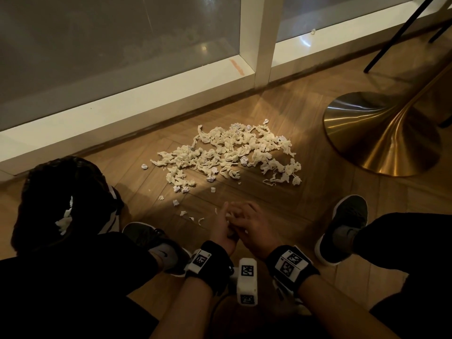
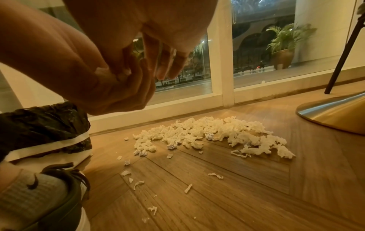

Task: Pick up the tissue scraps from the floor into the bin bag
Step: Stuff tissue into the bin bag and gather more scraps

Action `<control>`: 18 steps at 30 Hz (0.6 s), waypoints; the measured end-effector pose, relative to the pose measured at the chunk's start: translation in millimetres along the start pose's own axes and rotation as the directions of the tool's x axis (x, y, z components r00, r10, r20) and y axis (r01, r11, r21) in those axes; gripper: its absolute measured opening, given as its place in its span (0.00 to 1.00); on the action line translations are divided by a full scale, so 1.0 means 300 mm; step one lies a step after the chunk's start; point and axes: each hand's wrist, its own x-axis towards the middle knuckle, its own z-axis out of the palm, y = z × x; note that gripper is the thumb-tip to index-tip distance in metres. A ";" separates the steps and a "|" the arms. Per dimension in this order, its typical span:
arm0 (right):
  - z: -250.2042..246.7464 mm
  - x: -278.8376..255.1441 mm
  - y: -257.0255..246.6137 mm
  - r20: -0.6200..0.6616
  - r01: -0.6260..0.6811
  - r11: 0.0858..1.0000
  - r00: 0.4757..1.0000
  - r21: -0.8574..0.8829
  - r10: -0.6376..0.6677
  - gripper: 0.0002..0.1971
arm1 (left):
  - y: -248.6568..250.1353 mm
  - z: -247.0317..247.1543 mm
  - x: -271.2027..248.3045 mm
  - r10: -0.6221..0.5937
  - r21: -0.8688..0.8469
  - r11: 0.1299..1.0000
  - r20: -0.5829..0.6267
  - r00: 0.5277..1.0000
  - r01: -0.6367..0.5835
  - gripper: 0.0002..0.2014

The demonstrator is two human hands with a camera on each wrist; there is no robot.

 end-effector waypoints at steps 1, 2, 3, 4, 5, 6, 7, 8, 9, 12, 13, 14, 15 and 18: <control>-0.003 -0.001 0.000 0.006 -0.010 1.000 1.000 0.026 0.010 0.17 | -0.002 -0.003 0.004 0.007 0.012 1.000 0.001 1.000 -0.007 0.18; -0.010 0.001 -0.007 0.025 -0.028 0.997 0.999 0.074 0.027 0.16 | -0.002 -0.011 0.014 0.026 0.031 0.999 -0.009 1.000 -0.026 0.18; -0.019 0.004 -0.017 0.043 -0.049 0.989 0.998 0.137 0.043 0.13 | 0.005 -0.012 0.010 0.048 0.059 0.997 -0.025 0.999 -0.047 0.18; -0.025 0.009 -0.022 0.062 -0.071 0.977 0.996 0.200 0.060 0.11 | 0.011 -0.018 0.018 0.078 0.090 0.993 -0.048 0.996 -0.073 0.18; -0.039 0.015 -0.030 0.079 -0.082 0.967 0.995 0.241 0.065 0.09 | 0.017 -0.023 0.029 0.112 0.128 0.987 -0.077 0.991 -0.102 0.18; -0.054 0.021 -0.035 0.095 -0.081 0.967 0.994 0.242 0.060 0.08 | 0.025 -0.028 0.036 0.148 0.161 0.978 -0.111 0.983 -0.129 0.18; -0.070 0.028 -0.038 0.099 -0.060 0.974 0.994 0.217 0.039 0.08 | 0.032 -0.030 0.037 0.186 0.202 0.967 -0.132 0.974 -0.158 0.18; -0.080 0.036 -0.036 0.093 -0.028 0.983 0.996 0.183 0.011 0.09 | 0.038 -0.031 0.038 0.221 0.248 0.952 -0.145 0.964 -0.180 0.19; -0.090 0.044 -0.038 0.086 0.002 0.989 0.996 0.150 -0.015 0.11 | 0.040 -0.034 0.042 0.246 0.292 0.937 -0.157 0.957 -0.192 0.19; -0.079 0.054 -0.057 0.096 0.011 0.996 0.995 0.084 -0.019 0.18 | 0.044 -0.053 0.048 0.290 0.378 0.902 -0.173 0.941 -0.208 0.19; -0.070 0.052 -0.062 0.103 0.008 0.998 0.995 0.068 -0.015 0.19 | 0.044 -0.061 0.052 0.292 0.380 0.901 -0.182 0.939 -0.207 0.19; -0.060 0.049 -0.060 0.113 0.005 0.998 0.993 0.064 -0.013 0.19 | 0.042 -0.070 0.058 0.285 0.371 0.907 -0.190 0.939 -0.200 0.19; -0.057 0.044 -0.061 0.116 0.001 0.997 0.993 0.077 -0.010 0.18 | 0.041 -0.078 0.064 0.279 0.360 0.912 -0.197 0.940 -0.195 0.19; -0.066 0.035 -0.053 0.117 -0.059 0.984 0.992 0.166 0.040 0.15 | 0.056 -0.068 0.051 0.320 0.403 0.889 -0.213 0.923 -0.215 0.19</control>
